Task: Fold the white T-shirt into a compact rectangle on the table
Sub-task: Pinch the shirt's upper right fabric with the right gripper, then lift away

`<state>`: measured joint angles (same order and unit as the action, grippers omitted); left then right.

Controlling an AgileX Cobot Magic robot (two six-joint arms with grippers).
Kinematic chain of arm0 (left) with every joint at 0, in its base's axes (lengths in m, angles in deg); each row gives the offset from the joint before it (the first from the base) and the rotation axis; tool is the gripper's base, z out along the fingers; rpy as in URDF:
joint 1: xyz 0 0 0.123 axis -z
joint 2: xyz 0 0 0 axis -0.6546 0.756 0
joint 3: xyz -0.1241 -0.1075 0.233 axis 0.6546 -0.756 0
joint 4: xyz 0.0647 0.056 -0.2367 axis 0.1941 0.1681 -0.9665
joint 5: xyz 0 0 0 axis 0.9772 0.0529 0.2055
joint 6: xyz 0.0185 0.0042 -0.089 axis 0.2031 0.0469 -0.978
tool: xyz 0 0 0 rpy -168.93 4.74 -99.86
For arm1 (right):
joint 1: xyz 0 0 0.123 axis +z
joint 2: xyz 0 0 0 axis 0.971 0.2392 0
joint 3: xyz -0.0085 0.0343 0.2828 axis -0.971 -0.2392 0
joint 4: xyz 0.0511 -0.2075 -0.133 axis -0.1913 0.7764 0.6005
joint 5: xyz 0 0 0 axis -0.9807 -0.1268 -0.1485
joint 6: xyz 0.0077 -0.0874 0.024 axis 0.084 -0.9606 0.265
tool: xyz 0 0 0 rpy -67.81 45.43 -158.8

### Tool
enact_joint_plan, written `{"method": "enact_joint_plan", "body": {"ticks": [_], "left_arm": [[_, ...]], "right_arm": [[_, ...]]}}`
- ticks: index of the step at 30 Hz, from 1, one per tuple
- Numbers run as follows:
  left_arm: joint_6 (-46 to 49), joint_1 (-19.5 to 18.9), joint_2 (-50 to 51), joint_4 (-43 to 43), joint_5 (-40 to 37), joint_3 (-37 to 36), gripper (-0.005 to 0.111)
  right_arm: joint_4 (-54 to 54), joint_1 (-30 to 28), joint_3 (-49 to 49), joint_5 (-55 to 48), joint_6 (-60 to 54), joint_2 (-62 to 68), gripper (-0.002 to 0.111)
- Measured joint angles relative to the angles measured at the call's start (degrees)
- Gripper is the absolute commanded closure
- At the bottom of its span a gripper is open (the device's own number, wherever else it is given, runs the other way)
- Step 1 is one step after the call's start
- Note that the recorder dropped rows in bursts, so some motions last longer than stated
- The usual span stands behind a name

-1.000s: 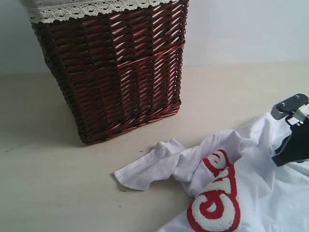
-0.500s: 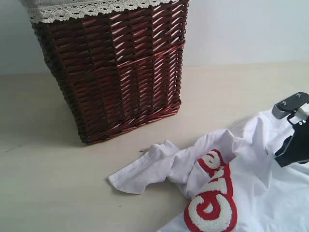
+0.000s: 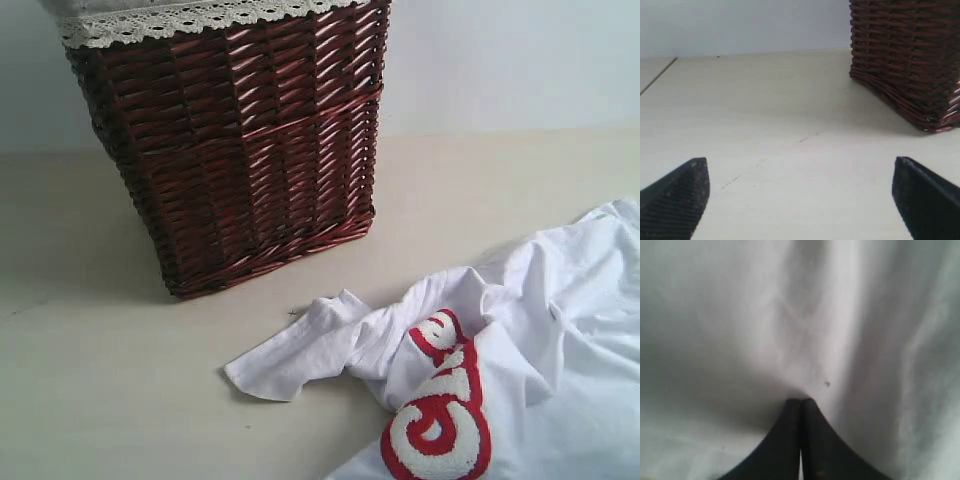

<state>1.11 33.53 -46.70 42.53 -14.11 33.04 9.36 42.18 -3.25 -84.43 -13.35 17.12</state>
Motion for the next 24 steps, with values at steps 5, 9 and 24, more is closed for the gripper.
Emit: {"method": "enact_joint_plan", "body": {"ticks": [5,9,24], "left_arm": [[0.0,0.0,0.0,0.0,0.0,0.0,0.013],[0.0,0.0,0.0,0.0,0.0,0.0,0.013],[0.0,0.0,0.0,0.0,0.0,0.0,0.013]], "right_arm": [[5.6,0.0,-4.19,0.72,3.16,-3.25,0.108],[9.03,-0.1,-5.51,-6.21,4.65,-5.92,0.108],[-28.08,0.95,-5.91,19.16,4.78,-30.28,0.108]]}}
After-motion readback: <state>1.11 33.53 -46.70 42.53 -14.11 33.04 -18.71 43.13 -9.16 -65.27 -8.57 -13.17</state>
